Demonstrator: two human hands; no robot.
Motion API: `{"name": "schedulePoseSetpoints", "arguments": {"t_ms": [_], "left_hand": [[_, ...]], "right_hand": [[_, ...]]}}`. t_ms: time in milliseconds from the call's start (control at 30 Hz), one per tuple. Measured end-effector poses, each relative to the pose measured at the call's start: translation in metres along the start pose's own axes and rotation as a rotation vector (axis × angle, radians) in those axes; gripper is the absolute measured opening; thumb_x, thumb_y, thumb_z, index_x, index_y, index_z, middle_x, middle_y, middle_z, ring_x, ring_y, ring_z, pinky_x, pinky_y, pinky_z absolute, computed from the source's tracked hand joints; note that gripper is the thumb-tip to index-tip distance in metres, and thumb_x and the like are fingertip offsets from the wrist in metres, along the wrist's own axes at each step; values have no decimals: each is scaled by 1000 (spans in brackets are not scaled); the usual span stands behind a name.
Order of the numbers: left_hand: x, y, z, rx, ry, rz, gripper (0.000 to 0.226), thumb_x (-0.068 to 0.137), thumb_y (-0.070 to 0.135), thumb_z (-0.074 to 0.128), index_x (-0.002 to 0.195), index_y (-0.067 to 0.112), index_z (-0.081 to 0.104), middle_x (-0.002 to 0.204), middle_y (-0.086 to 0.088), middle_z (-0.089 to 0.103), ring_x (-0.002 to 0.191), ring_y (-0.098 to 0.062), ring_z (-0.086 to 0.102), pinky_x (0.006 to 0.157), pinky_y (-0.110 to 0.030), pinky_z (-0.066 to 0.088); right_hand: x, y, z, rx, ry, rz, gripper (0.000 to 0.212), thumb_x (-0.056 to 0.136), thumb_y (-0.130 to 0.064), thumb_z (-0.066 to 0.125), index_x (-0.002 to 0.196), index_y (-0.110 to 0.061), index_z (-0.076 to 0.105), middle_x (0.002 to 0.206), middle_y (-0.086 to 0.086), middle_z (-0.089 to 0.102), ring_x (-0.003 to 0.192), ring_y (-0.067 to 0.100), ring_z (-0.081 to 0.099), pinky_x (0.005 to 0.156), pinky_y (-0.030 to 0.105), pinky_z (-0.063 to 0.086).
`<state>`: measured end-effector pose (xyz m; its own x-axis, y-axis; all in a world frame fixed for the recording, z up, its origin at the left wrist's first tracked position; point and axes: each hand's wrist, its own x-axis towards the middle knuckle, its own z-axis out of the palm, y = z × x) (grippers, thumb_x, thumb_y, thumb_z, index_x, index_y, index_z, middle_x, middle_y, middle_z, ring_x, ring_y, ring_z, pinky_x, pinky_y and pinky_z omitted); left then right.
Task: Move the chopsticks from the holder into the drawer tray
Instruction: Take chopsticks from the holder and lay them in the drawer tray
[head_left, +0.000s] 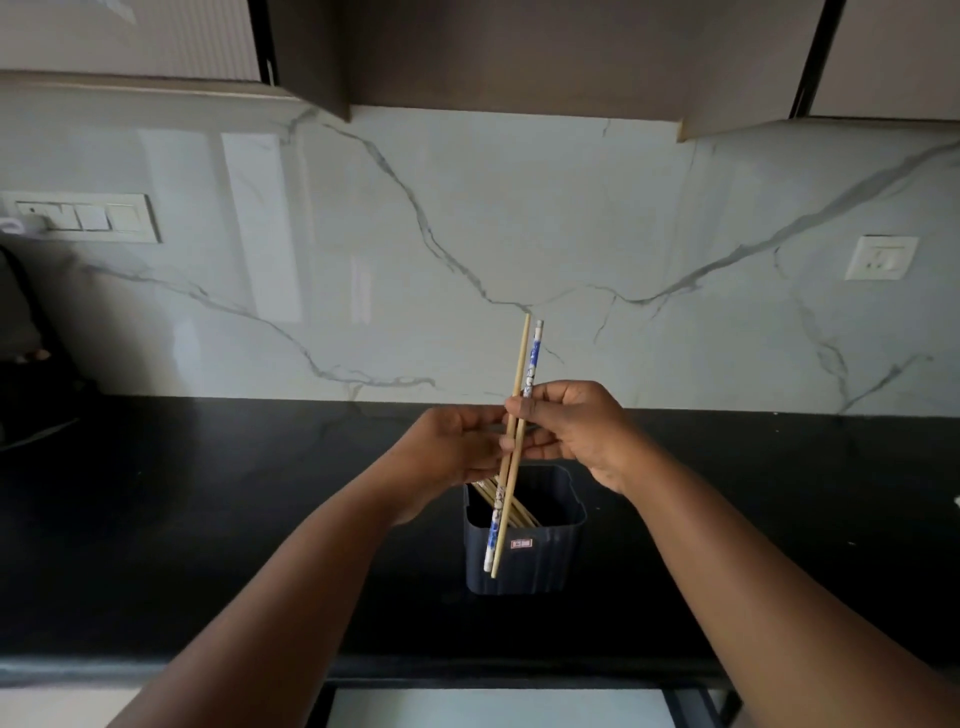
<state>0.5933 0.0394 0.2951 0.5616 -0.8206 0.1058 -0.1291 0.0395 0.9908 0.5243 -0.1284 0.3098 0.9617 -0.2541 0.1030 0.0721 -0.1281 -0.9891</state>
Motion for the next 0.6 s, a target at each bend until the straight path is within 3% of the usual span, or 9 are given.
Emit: {"name": "schedulePoseSetpoints", "arguments": {"t_ms": [100, 233, 367, 433, 500, 533, 600], "left_hand": [[-3, -5, 6, -6, 95, -91, 25, 88, 3, 64, 112, 10, 67, 95, -11, 75, 83, -19, 73, 72, -28, 59], [-6, -15, 12, 21, 72, -173, 18, 85, 0, 67, 98, 13, 69, 78, -6, 75, 72, -16, 73, 64, -25, 58], [-10, -18, 5, -41, 96, -203, 20, 88, 2, 65, 108, 3, 66, 91, -14, 76, 80, -21, 74, 64, -26, 58], [-14, -19, -3, -91, 100, -206, 29, 88, 4, 65, 117, 4, 62, 99, -17, 75, 86, -24, 74, 68, -28, 58], [-16, -19, -8, -161, 89, -190, 33, 88, 5, 65, 120, 8, 61, 102, -18, 74, 90, -26, 73, 72, -30, 58], [-17, -19, -10, -213, 85, -186, 34, 87, 5, 65, 120, 10, 62, 103, -19, 74, 91, -26, 73, 72, -31, 58], [-19, -18, -11, -322, 73, -182, 32, 84, 4, 67, 114, 13, 66, 105, -19, 73, 88, -26, 73, 70, -32, 58]], "right_hand": [[-5, 4, 1, -28, -2, 34, 16, 86, -17, 72, 95, -4, 71, 84, 14, 76, 76, 29, 75, 65, 32, 60], [-11, 6, 7, -113, -6, 51, 13, 86, -18, 72, 93, -8, 72, 81, 7, 77, 71, 22, 75, 59, 26, 58], [-17, -23, 2, -332, 38, -29, 4, 88, -17, 68, 90, -18, 72, 86, 4, 76, 65, 11, 72, 59, 23, 59], [-21, -52, -2, -326, 136, -207, 11, 88, -17, 68, 87, -26, 72, 89, -2, 76, 72, 8, 71, 68, 24, 60], [-30, -80, -1, -383, 196, -554, 14, 86, -18, 71, 92, -31, 74, 90, -14, 75, 83, 1, 71, 79, 22, 57], [-35, -87, 1, -518, 177, -765, 15, 87, -19, 70, 98, -28, 74, 95, -15, 74, 90, 0, 70, 84, 20, 55], [-45, -89, 5, -960, 78, -1161, 21, 88, -18, 62, 106, -18, 73, 103, 0, 75, 97, 12, 70, 89, 28, 55]]}}
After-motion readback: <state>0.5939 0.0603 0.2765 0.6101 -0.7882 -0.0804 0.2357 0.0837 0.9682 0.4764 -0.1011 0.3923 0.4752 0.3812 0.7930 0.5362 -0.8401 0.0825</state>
